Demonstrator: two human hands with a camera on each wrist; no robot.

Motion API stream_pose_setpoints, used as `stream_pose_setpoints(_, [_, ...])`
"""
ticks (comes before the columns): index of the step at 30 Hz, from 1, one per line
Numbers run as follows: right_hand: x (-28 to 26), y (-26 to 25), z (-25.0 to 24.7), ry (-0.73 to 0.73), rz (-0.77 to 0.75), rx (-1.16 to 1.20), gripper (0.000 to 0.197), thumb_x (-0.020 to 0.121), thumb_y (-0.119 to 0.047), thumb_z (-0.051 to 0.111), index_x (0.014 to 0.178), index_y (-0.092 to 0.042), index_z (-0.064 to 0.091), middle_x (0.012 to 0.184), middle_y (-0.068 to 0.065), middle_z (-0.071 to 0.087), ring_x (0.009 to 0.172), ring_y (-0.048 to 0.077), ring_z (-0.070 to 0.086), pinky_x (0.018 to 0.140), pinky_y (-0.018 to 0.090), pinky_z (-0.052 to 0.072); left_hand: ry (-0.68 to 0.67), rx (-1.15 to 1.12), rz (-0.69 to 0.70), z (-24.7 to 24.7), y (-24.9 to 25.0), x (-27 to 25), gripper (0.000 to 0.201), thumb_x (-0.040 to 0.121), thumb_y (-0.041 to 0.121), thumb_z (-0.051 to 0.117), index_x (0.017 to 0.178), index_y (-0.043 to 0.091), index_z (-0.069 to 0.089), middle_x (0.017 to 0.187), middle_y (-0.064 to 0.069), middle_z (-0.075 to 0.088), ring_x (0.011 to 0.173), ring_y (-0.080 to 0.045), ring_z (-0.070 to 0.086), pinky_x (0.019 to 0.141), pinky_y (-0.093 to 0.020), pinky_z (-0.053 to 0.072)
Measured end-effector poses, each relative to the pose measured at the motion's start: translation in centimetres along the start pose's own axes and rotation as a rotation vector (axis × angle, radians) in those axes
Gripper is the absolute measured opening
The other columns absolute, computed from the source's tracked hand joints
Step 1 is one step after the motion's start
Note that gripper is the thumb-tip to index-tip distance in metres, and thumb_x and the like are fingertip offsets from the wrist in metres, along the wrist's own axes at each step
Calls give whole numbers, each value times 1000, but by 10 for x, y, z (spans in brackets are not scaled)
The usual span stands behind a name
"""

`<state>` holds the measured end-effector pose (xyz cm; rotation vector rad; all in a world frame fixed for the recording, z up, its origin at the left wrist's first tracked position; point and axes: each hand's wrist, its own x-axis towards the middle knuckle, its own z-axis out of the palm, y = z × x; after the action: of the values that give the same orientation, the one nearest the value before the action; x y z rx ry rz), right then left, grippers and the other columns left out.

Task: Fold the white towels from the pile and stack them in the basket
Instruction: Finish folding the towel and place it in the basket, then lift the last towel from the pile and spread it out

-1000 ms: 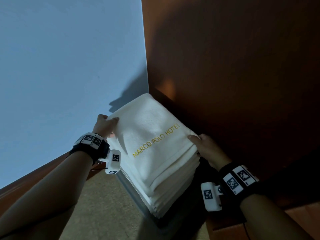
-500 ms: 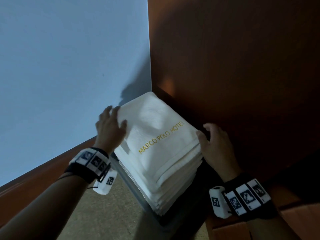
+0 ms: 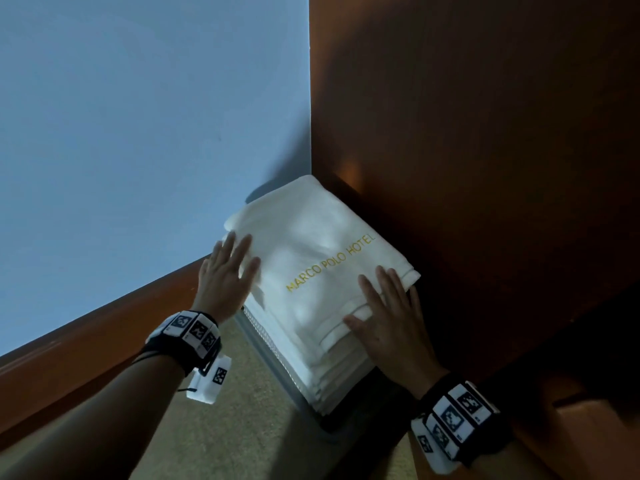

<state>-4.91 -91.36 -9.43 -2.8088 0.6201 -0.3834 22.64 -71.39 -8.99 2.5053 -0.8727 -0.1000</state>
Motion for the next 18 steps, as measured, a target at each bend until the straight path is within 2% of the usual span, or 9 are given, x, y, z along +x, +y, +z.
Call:
stream_pose_setpoints(2, [-6,-1,-4,18,4,38,83,97,-79,19,161,-27,33,172,7,17,161,19,2,128,51,9,4,-54,-20,-8,-10,-14,76,97,65,25,161,24,34,170,-8,25,157,-31,19,127,-52,18])
stream_pose_setpoints(4, [-10,-10,-12,45,35,105,77,99,-73,27,155,-24,44,169,6,27,159,20,11,128,47,13,19,-66,-11,-16,-23,-35,73,97,60,31,152,15,47,161,-11,42,151,-30,34,123,-49,28])
stream_pose_setpoints(6, [-13,-24,-19,79,51,154,63,101,-62,37,145,-21,55,161,5,39,152,22,24,125,47,23,27,-87,-28,-28,-35,-62,63,99,58,36,142,17,56,150,-7,53,142,-25,44,117,-50,37])
stream_pose_setpoints(9, [-17,-55,-24,212,-20,213,41,97,-44,55,128,-19,65,143,2,55,136,22,45,113,45,38,86,-111,-89,-53,-55,-111,32,104,39,53,127,21,66,133,0,64,125,-18,55,103,-41,42])
stream_pose_setpoints(11, [-23,-82,-20,240,-78,256,30,94,-29,65,123,-20,66,136,-2,57,131,18,47,108,39,39,111,-125,-111,-72,-72,-151,21,103,30,59,120,24,68,123,4,68,113,-14,61,94,-34,45])
stream_pose_setpoints(14, [-38,-130,-7,219,-188,296,25,92,-20,68,117,-20,67,130,-2,59,126,18,49,104,36,41,116,-171,-193,-101,-103,-224,12,101,25,64,111,28,70,110,9,71,99,-7,66,81,-26,52])
stream_pose_setpoints(18, [-71,-207,20,115,-300,349,23,89,-15,71,111,-19,68,123,0,62,118,19,53,99,36,46,208,-222,-392,-136,-145,-338,11,99,22,67,99,33,70,91,15,70,86,2,65,65,-16,44])
